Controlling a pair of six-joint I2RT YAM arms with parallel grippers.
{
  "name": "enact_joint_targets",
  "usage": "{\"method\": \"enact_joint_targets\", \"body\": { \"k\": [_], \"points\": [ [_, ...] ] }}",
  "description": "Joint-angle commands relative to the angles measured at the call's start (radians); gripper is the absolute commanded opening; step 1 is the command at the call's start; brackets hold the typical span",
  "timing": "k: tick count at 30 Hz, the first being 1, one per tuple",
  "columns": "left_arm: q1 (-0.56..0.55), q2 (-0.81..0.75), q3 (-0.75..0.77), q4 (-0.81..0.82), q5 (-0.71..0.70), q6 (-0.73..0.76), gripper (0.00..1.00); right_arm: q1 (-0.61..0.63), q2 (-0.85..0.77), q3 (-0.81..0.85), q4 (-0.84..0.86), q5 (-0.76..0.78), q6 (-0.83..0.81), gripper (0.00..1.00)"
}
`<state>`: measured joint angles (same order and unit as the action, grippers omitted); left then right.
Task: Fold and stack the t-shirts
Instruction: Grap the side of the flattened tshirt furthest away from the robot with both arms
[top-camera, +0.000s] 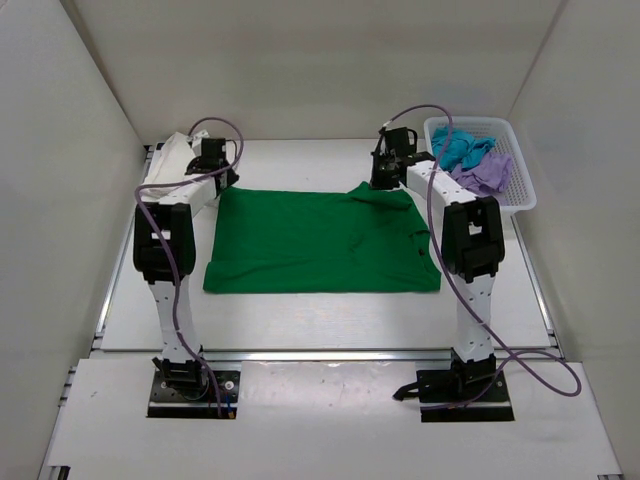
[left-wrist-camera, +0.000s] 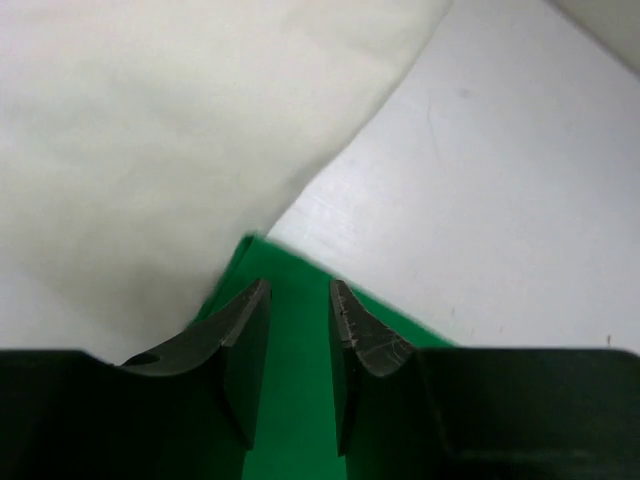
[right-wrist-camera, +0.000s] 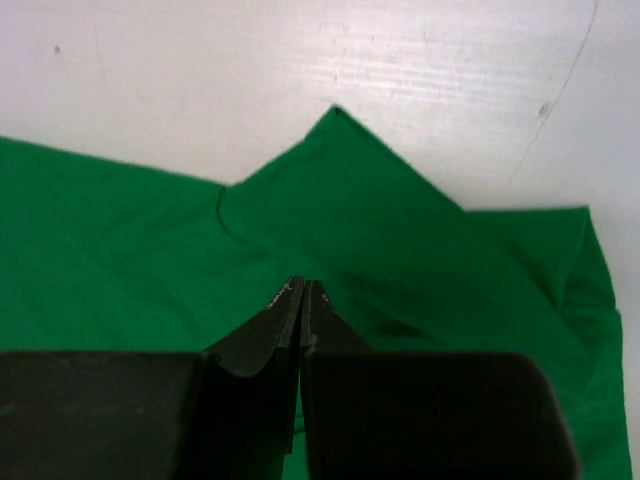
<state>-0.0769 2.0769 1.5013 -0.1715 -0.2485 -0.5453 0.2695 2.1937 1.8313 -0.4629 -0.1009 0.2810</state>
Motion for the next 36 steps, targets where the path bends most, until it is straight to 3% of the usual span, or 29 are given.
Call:
{"method": "enact_joint_targets", "body": {
  "k": [1,13,20,27,36],
  "points": [
    [0.008,0.066,0.155,-0.074,-0.052,0.042,0.4,-0.004,-0.106,-0.055,0.065,-0.04,0.003,0.0],
    [0.02,0.141,0.247,-0.131,-0.06,0.071,0.4,-0.05,-0.16,-0.113,0.089,-0.089,0.003,0.03],
    [0.0,0.238,0.434,-0.273,-0.09,0.094,0.43,-0.064,-0.17,-0.138,0.095,-0.102,0.004,0.1],
    [0.023,0.19,0.336,-0.227,-0.074,0.079,0.38,-0.079,-0.189,-0.152,0.115,-0.12,0.007,0.11],
    [0.014,0.184,0.336,-0.267,-0.08,0.1,0.34,-0.082,-0.198,-0.162,0.115,-0.135,0.006,0.11]
  ]
}}
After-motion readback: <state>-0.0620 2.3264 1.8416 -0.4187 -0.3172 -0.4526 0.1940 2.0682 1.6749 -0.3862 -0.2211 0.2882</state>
